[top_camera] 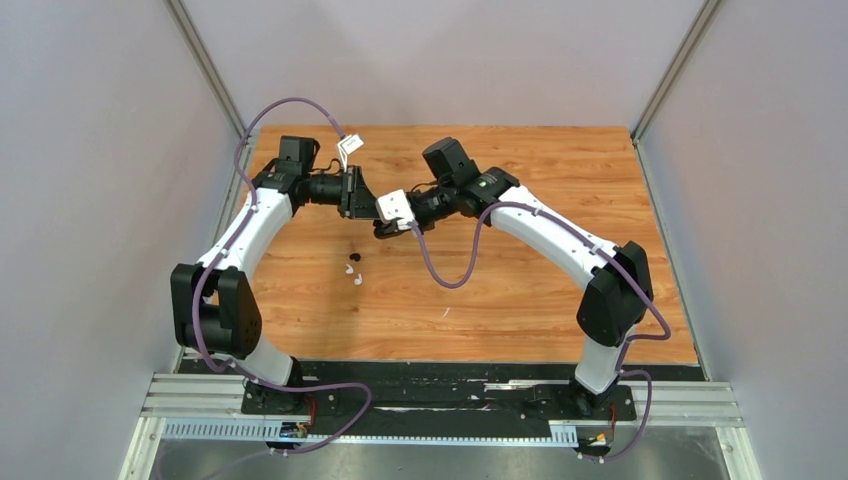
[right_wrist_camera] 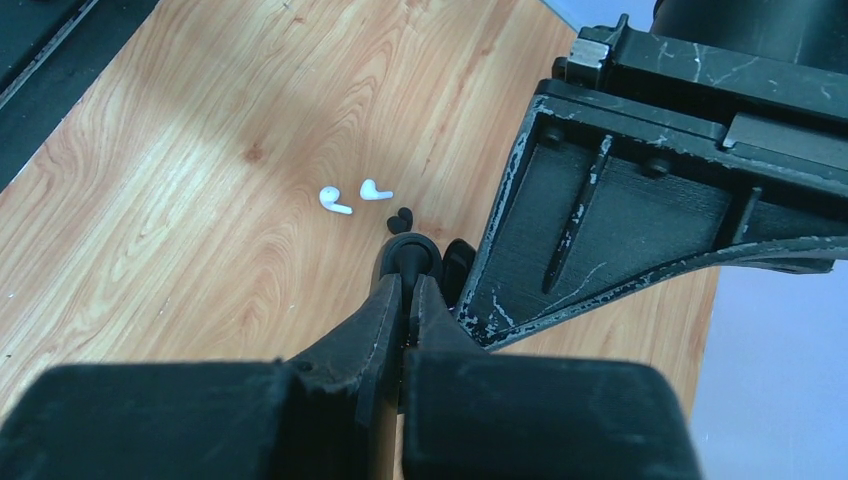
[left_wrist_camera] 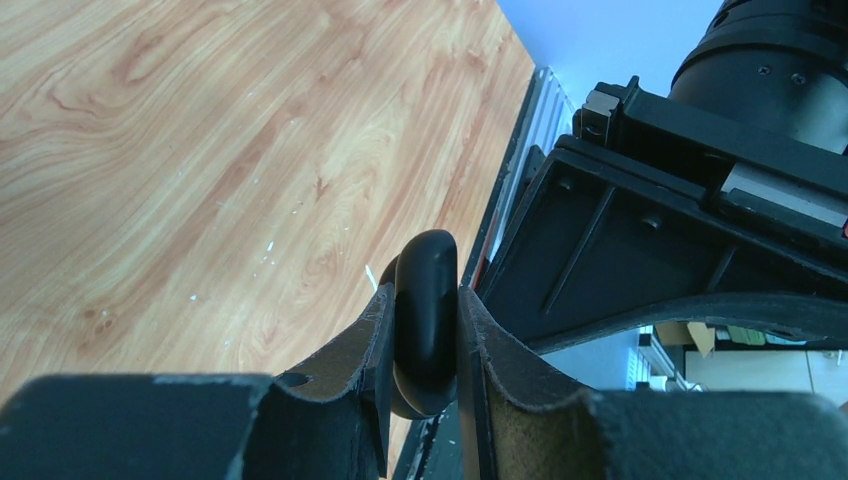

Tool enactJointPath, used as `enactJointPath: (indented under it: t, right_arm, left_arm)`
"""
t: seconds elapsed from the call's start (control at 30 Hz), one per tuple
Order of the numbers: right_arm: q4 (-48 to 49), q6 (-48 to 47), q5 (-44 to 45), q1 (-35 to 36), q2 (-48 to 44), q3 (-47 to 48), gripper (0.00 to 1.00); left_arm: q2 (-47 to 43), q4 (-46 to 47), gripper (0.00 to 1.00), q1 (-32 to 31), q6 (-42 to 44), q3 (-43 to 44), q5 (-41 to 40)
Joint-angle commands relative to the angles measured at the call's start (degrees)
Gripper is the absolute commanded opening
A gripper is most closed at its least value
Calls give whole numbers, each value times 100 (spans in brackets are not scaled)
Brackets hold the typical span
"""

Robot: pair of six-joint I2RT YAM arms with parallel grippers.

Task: Insert the wireless bluetooth earbuds into the charging case
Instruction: Place the earbud in the charging case.

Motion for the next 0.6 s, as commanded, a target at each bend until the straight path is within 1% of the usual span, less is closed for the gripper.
enactJointPath:
  t: [0.0, 0.1, 0.2, 0.4, 0.57]
  right_arm:
    - [-140, -201, 183, 138, 105, 270, 0]
    - [-130, -238, 356, 212, 155, 306, 0]
    - [-133, -234, 407, 249, 174, 356, 4]
    - [-109, -200, 567, 272, 112, 443, 16]
    - [-82, -153, 668, 289, -50, 441, 21]
  left_arm:
    - [-341, 150, 0, -21, -90, -51, 135]
    - [-359, 171, 0, -25, -119, -80, 144]
    - [-372, 173, 0, -29, -121, -89, 145]
    - [-391, 147, 0, -32, -76, -113, 101]
    - [-383, 121, 0, -30, -39, -98, 75]
